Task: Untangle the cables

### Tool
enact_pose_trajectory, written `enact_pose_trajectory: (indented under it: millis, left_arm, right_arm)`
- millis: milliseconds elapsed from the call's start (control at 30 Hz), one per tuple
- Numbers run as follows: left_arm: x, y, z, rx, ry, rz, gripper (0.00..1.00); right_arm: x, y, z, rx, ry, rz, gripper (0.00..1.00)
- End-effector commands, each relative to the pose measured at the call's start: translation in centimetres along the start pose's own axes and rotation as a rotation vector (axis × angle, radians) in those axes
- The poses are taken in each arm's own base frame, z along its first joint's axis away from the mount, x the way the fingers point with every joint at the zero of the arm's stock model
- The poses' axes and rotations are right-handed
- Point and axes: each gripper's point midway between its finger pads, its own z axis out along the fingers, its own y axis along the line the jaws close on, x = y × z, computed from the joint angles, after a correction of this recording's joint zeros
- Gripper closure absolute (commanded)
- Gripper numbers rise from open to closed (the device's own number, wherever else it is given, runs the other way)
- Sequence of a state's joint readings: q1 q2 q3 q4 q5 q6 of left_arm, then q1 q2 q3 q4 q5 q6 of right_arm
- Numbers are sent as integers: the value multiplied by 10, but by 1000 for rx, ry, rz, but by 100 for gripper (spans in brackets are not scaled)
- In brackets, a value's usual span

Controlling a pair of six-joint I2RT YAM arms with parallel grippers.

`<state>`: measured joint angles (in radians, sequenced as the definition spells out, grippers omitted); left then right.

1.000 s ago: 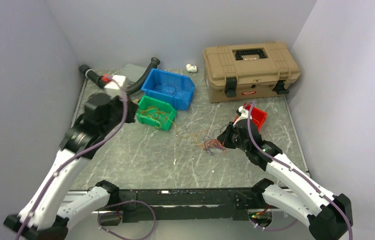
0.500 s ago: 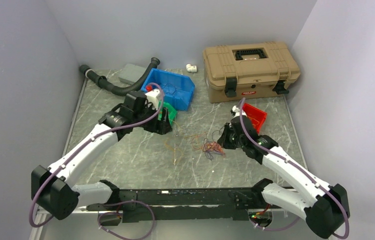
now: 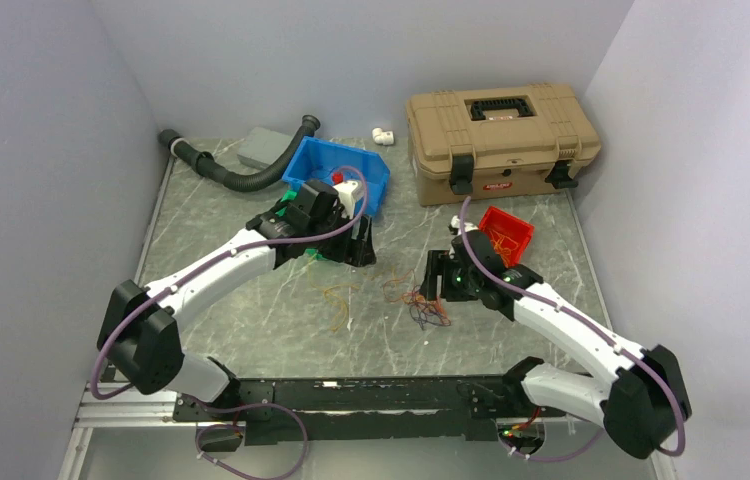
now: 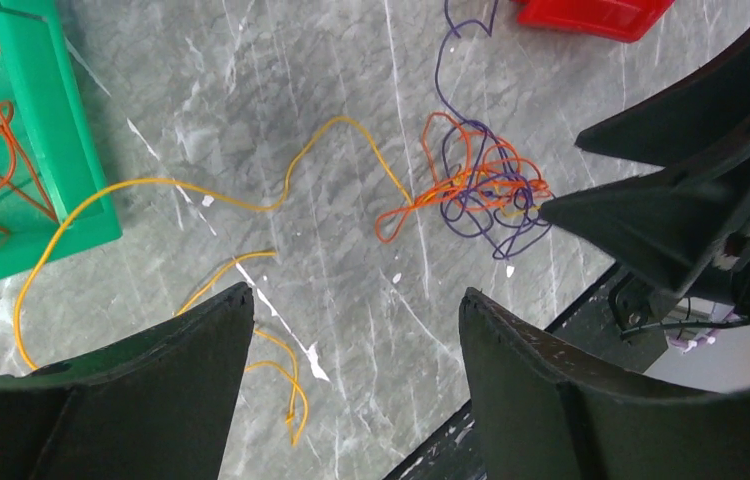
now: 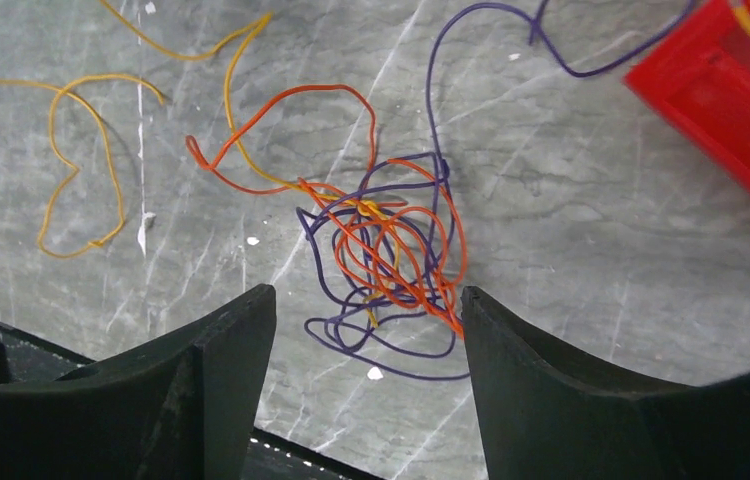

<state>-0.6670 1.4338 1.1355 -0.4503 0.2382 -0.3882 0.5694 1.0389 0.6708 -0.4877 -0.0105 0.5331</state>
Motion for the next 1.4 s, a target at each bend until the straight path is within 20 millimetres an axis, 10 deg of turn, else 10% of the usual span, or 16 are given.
enact_pose_trajectory:
  millis: [0, 133, 333, 500, 933, 1367]
  left_arm:
    - [-32, -10, 10, 22, -78, -18, 22]
    - [-30, -10, 30, 21, -33, -77, 22]
    - [-27, -6, 50, -6, 41, -149, 24]
    - [-9, -15, 71, 39, 134, -264, 24]
    - [11, -3, 115, -114, 277, -620, 30]
    - [17, -26, 132, -124, 295, -604, 33]
  right_arm:
    - [-4, 17, 15, -52, 15, -67, 31]
    - [9, 13, 35, -20, 65, -69, 37]
    - [16, -6, 34, 51, -2, 3, 85]
    - [30, -9, 30, 13, -13, 14, 98]
    - [27, -13, 28, 30, -28, -2, 100]
    - [25, -11, 27, 19, -38, 0, 100]
